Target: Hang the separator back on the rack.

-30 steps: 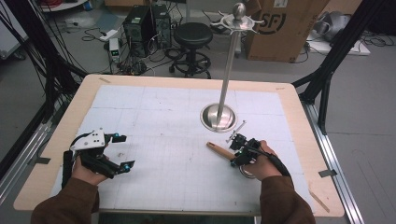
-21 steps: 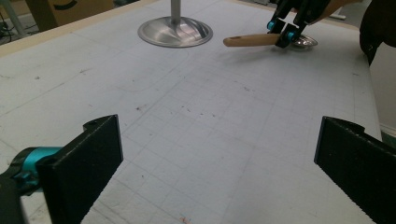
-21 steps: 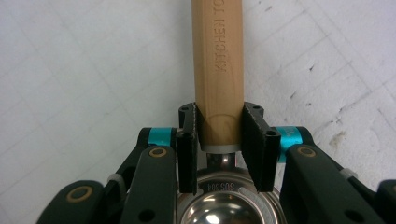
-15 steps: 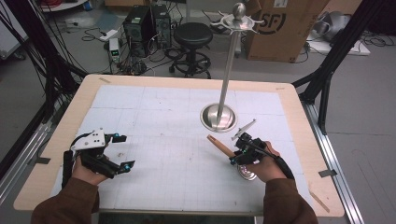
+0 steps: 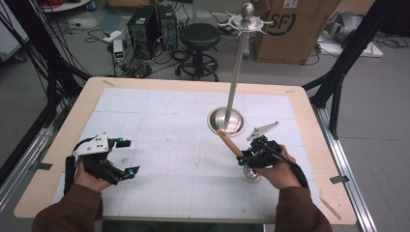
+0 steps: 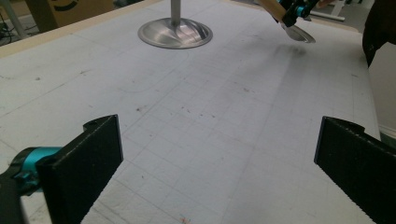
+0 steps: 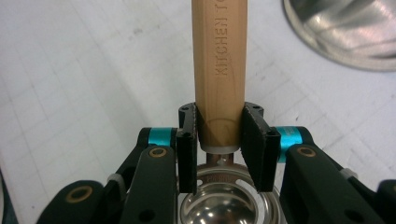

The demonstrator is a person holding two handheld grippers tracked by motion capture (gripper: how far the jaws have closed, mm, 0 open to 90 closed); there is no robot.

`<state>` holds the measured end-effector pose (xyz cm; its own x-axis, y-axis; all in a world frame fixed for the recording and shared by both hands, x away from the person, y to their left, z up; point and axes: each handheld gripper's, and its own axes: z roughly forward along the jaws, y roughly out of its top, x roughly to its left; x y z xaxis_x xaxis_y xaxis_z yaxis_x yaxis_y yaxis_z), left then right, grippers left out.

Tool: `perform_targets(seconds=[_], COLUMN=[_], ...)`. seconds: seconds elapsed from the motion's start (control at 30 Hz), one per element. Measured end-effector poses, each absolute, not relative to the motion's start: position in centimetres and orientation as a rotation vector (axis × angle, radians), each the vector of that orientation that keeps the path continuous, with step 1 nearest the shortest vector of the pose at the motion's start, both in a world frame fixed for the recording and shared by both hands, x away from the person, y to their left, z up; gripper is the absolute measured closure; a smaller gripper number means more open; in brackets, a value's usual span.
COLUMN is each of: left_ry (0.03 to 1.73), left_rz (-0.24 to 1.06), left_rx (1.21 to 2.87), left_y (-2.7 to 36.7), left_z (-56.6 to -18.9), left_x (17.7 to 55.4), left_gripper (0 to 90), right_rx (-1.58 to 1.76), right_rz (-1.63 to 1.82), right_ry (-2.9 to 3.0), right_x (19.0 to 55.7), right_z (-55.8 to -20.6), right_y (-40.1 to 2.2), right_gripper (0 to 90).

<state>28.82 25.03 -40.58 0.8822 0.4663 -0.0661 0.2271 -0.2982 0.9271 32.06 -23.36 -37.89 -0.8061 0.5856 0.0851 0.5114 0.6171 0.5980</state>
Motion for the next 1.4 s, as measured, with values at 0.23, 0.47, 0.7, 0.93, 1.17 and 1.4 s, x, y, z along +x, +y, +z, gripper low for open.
perform_targets(seconds=[0.23,0.47,0.7,0.93,1.17,1.4], left_ry=[0.51,0.508,0.509,0.508,0.509,0.508], left_rz=[0.252,0.255,0.255,0.254,0.254,0.254], left_rx=[1.885,1.883,1.885,1.881,1.881,1.882], left_y=[25.0,25.1,25.1,25.1,25.1,25.1], left_z=[-40.6,-40.5,-40.5,-40.5,-40.5,-40.5], left_x=[28.8,28.8,28.8,28.8,28.8,28.8], left_gripper=[1.7,1.6,1.6,1.6,1.6,1.6], right_rx=[0.889,0.851,0.818,0.795,0.764,0.732], right_rz=[1.02,1.102,1.189,1.26,1.33,1.362], right_ry=[2.655,2.626,2.58,2.53,2.476,2.459], right_x=[31.7,31.4,31.1,31.1,31.3,31.7], right_z=[-36.5,-34.7,-32.8,-30.9,-29.2,-27.5], right_y=[-23.5,-23.7,-24.1,-24.5,-25.0,-25.7], right_gripper=[68.8,68.8,68.8,68.8,68.8,68.7])
